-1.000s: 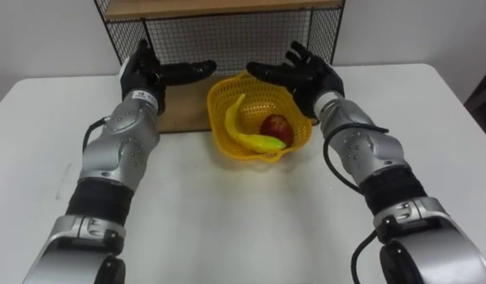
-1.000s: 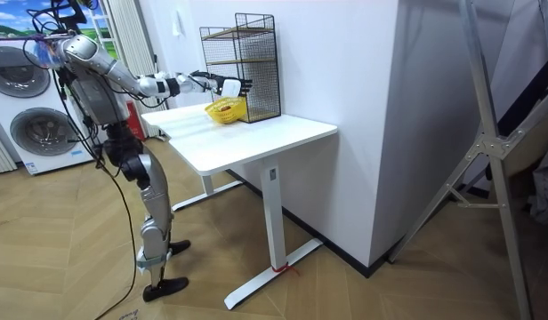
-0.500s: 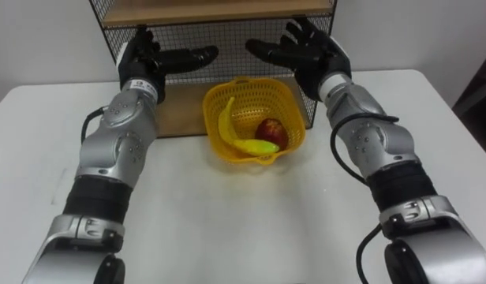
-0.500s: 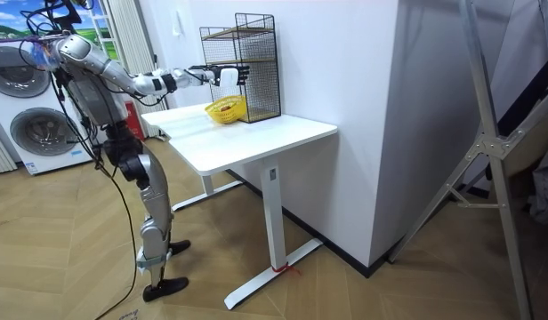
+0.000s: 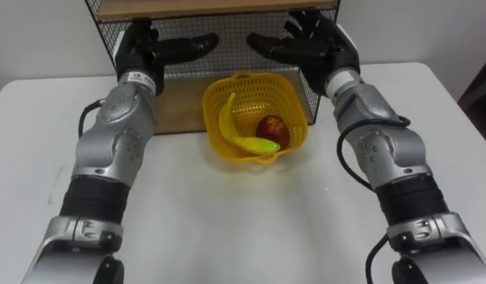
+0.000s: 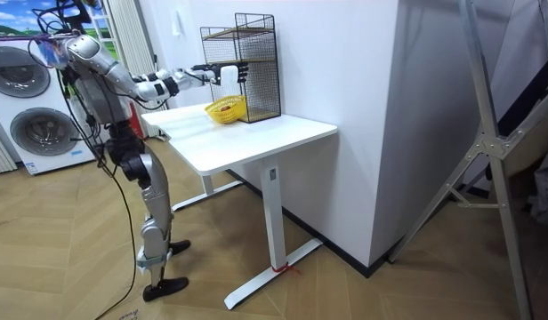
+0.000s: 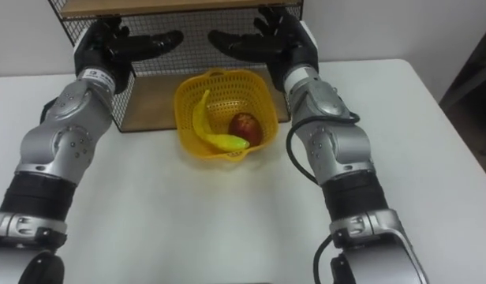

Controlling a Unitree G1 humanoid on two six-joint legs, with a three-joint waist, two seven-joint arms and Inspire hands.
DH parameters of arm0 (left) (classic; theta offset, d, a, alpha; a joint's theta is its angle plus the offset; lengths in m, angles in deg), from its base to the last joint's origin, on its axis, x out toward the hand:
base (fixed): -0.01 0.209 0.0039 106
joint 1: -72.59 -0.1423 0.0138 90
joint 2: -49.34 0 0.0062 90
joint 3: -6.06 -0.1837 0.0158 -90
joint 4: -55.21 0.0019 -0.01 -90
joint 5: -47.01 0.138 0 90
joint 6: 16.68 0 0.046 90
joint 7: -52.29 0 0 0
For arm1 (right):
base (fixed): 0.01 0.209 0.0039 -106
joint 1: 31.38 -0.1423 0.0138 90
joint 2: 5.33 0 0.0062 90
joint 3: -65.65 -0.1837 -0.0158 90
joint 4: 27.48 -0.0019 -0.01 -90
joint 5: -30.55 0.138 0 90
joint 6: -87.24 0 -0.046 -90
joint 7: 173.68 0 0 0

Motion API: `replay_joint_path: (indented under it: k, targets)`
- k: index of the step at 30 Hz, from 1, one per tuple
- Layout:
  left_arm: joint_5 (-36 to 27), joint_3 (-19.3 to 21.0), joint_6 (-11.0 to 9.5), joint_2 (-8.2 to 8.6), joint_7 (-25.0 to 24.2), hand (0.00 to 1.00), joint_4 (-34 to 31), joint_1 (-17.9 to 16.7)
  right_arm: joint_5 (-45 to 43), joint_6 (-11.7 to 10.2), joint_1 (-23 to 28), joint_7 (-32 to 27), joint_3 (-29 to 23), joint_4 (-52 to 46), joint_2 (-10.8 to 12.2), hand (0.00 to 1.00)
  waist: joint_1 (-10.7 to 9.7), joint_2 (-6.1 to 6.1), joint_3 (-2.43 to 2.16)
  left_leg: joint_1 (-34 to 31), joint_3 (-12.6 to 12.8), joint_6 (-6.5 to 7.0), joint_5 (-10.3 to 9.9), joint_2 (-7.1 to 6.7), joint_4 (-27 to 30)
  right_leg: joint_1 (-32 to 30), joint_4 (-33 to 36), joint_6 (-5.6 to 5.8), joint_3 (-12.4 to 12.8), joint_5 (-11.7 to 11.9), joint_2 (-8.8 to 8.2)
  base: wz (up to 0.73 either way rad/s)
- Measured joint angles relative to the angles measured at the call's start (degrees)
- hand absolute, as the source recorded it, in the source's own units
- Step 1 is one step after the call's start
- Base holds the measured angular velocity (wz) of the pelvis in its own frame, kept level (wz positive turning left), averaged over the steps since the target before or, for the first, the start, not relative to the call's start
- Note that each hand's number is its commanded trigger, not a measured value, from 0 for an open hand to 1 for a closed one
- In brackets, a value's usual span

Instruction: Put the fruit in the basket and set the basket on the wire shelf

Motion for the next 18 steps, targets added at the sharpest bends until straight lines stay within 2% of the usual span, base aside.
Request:
replay_joint_path:
  k: [1, 4, 6, 8, 10, 11, 12, 16, 18]
  targets:
    - [0.00, -0.02, -0.01, 0.15, -0.16, 0.00, -0.75, -0.49, -0.04, 0.00, 0.25, 0.30, -0.11, -0.37, -0.01, 0.00, -0.22, -0.05, 0.01, 0.00, 0.02, 0.00, 0.00, -0.01, -0.07, -0.07, 0.01, 0.00, 0.04, 0.00, -0.01, 0.00]
    - [0.04, -0.84, -0.29, 0.75, -1.63, 0.00, -6.71, -5.14, -0.21, 0.37, 4.00, 0.67, -0.22, -5.74, -0.02, 0.00, -0.22, -0.43, 0.01, 0.26, -0.03, -0.02, 0.01, -0.01, -0.59, -0.09, -0.02, 0.01, -0.05, -0.01, -0.04, 0.00]
    - [0.25, -2.36, -0.45, 0.88, -2.44, 0.00, -11.67, -10.72, -0.63, 0.37, 8.64, 0.60, -0.23, -11.48, 0.03, 0.00, -0.17, -0.81, 0.11, 0.84, 0.01, -0.04, 0.02, -0.05, -0.95, 0.43, -0.04, 0.01, -0.15, -0.01, -0.07, 0.00]
    - [0.30, -2.83, -0.44, 1.05, -2.64, 0.00, -11.99, -12.63, -2.19, 0.37, 9.95, 0.59, -0.23, -12.87, 0.08, 0.00, -0.18, -1.31, 0.36, 1.33, 0.02, -0.05, 0.01, -0.01, -1.07, 0.77, -0.22, 0.01, -0.14, -0.01, -0.04, 0.00]
    - [0.05, -3.68, -0.46, 0.97, -2.94, 0.00, -13.51, -14.70, -4.20, 0.36, 12.02, 0.53, -0.09, -15.38, 0.14, 0.00, -0.21, -1.79, 0.37, 1.33, -0.07, -0.08, -0.01, -0.02, -1.19, 1.04, -0.77, 0.01, -0.21, 0.00, 0.03, 0.00]
    - [-0.48, -4.61, -0.76, 0.90, -3.50, 0.00, -15.56, -17.02, -5.58, 0.32, 14.02, 0.54, 0.24, -17.73, 0.19, 0.00, -0.19, -1.94, 0.36, 1.45, -0.08, -0.11, 0.00, -0.11, -1.58, 1.24, -1.19, 0.01, -0.27, 0.00, 0.02, 0.00]
    - [-1.03, -5.64, -1.21, 0.98, -4.02, 0.00, -16.74, -18.88, -7.32, 0.28, 15.93, 0.62, 0.69, -19.78, 0.21, 0.00, -0.15, -1.97, 0.38, 1.50, -0.09, -0.13, 0.01, -0.13, -1.73, 1.21, -1.17, 0.01, -0.34, 0.00, 0.01, 0.00]
    - [-1.00, -7.59, -1.42, 0.99, -5.66, 0.00, -16.70, -22.16, -10.67, 0.28, 18.58, 2.15, 2.01, -21.18, 0.21, 0.00, -0.20, -2.14, 0.44, 1.48, -0.11, -0.33, 0.15, -0.08, -1.73, 1.19, -1.18, 0.01, -0.33, 0.00, 0.09, -0.03]
    - [-1.00, -7.93, -1.48, 1.01, -7.27, 0.00, -16.68, -25.33, -11.31, 0.28, 20.60, 2.87, 1.87, -21.79, 0.09, 0.00, -0.22, -2.13, 0.44, 1.32, -0.07, -0.47, 0.27, 0.03, -1.69, 0.98, -1.15, 0.00, -0.35, 0.00, 0.16, -0.05]
